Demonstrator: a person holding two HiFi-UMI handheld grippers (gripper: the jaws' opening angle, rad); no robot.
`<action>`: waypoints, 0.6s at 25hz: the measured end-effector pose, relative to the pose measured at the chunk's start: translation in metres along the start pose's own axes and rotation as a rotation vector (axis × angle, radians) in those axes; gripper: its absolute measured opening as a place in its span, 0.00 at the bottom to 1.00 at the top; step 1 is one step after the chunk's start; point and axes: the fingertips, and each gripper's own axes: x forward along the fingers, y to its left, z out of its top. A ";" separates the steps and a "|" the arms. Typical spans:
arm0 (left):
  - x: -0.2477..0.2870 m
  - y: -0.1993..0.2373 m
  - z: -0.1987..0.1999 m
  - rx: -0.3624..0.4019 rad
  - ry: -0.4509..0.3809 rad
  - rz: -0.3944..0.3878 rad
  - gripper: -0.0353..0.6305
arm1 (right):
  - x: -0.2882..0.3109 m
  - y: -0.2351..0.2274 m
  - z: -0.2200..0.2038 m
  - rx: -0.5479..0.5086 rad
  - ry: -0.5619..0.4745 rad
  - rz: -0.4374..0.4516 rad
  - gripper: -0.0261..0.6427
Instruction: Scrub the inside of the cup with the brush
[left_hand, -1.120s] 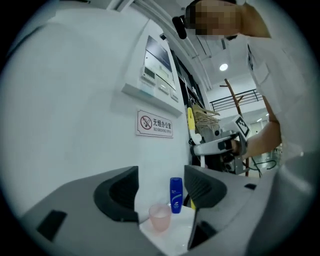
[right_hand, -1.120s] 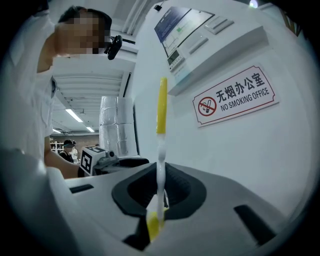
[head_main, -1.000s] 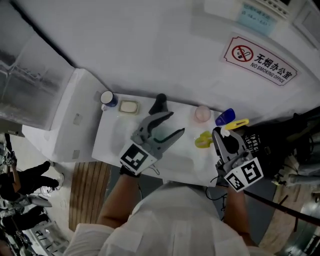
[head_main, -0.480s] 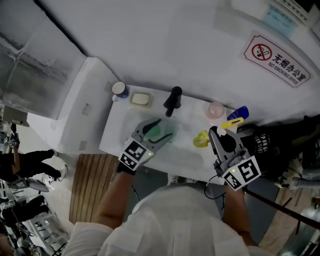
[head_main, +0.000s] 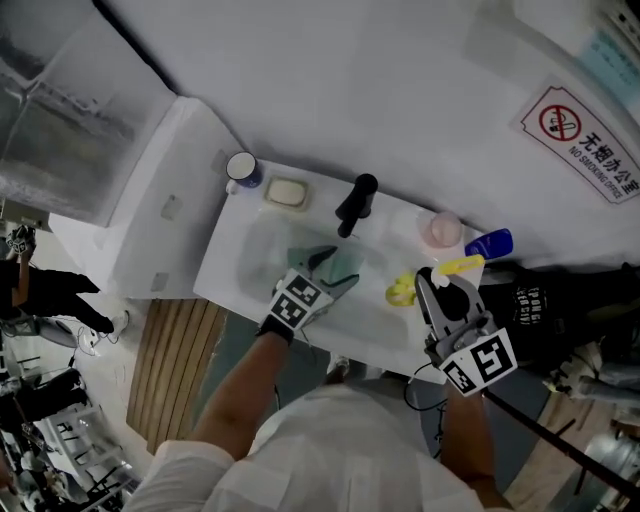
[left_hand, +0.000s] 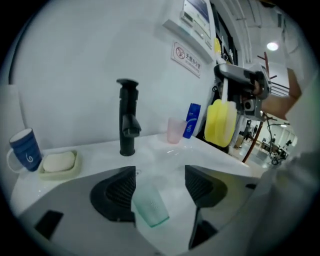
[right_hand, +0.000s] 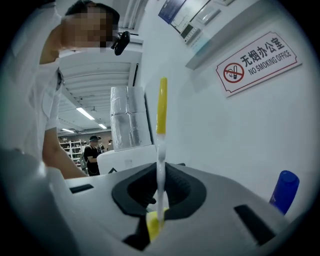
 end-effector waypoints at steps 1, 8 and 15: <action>0.007 0.001 -0.008 -0.020 0.030 0.002 0.49 | 0.001 -0.001 -0.003 0.001 0.004 0.006 0.07; 0.054 0.018 -0.055 -0.098 0.206 0.070 0.53 | 0.006 -0.008 -0.018 0.007 0.027 0.038 0.07; 0.085 0.030 -0.086 -0.180 0.360 0.138 0.56 | -0.001 -0.023 -0.030 0.026 0.056 0.049 0.07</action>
